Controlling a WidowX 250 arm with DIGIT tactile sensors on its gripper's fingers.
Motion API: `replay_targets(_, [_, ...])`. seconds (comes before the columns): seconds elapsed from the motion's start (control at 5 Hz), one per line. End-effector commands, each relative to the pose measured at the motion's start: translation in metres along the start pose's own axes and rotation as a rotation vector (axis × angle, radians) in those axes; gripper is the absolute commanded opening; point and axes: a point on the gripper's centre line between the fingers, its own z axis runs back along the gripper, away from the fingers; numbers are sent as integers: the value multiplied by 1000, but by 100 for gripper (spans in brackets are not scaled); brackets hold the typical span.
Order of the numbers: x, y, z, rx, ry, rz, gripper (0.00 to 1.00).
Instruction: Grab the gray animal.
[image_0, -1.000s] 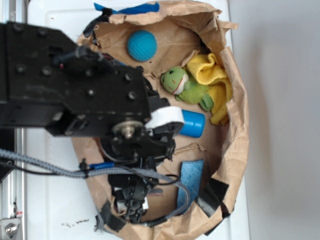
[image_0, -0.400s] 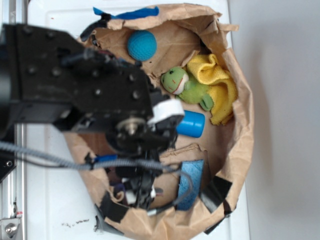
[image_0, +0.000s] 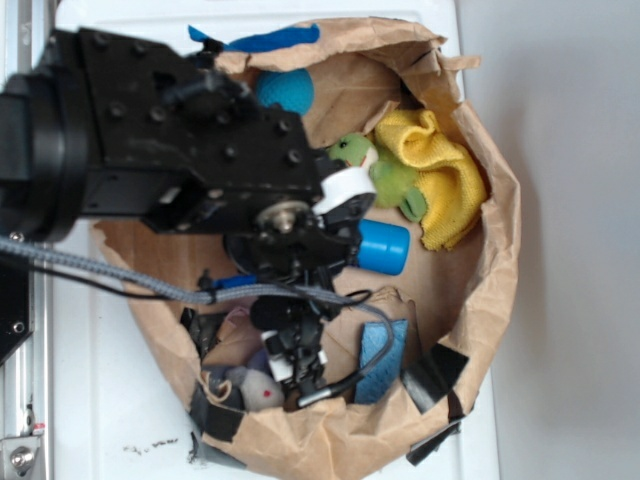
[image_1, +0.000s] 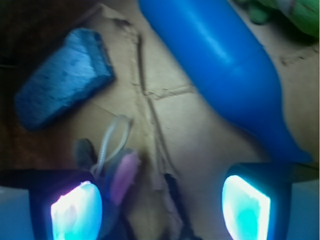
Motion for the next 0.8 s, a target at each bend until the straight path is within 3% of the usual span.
replay_targets(0.0, [-24,-38,6,-109,33,-91,100])
replay_targets(0.4, [-22,-53,-14,-97,67,-86,100])
replay_targets(0.6, [-26,-60,-26,-132,113,-93,100])
